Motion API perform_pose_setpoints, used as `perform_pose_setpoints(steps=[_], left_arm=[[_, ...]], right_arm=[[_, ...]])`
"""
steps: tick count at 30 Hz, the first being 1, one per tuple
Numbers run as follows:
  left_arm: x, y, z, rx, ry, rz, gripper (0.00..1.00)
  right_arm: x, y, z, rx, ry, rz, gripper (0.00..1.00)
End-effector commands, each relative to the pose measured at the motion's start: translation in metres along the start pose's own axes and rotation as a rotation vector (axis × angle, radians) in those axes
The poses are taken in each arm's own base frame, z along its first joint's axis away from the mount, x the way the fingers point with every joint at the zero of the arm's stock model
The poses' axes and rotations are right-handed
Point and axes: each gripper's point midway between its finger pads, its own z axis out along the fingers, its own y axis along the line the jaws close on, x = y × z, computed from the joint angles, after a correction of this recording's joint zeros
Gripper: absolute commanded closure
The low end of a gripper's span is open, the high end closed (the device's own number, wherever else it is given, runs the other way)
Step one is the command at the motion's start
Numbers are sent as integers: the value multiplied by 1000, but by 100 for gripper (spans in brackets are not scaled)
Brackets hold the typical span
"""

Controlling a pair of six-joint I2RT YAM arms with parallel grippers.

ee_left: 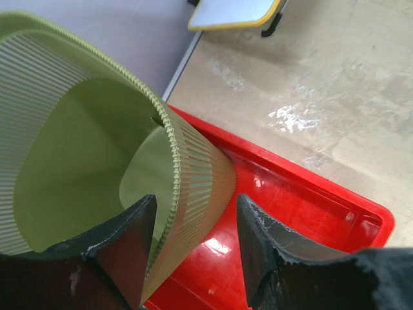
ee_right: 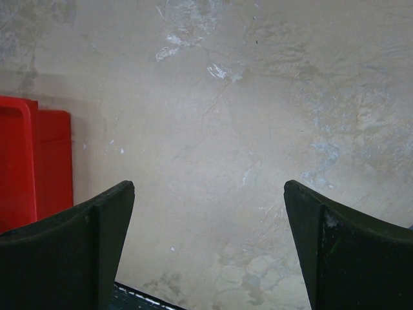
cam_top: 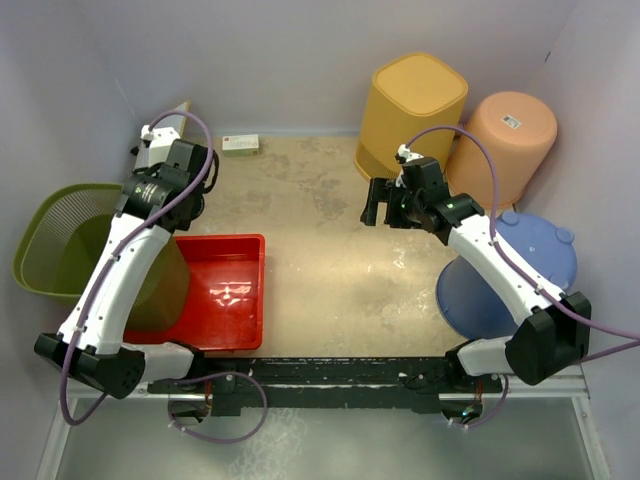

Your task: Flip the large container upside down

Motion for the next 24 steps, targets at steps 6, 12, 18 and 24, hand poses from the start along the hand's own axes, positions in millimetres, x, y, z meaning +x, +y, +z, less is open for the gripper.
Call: perform_pose_setpoints(steps=[6,12,18,24], left_arm=[[7,5,27,65,19,-151,71],[-25,-42,2,376,-25,-211,100],[-67,-56,-23,502,-86,-250,100],[-139,-23,-67,500,-257,-294,100]], right_arm=[[-16,9,-15,-37,-70,-20,0],[-16,8,-14,-35,-69,-20,0],[-16,8,-14,-35,-73,-13,0],[-16,9,-15,-38,-72,-12,0]])
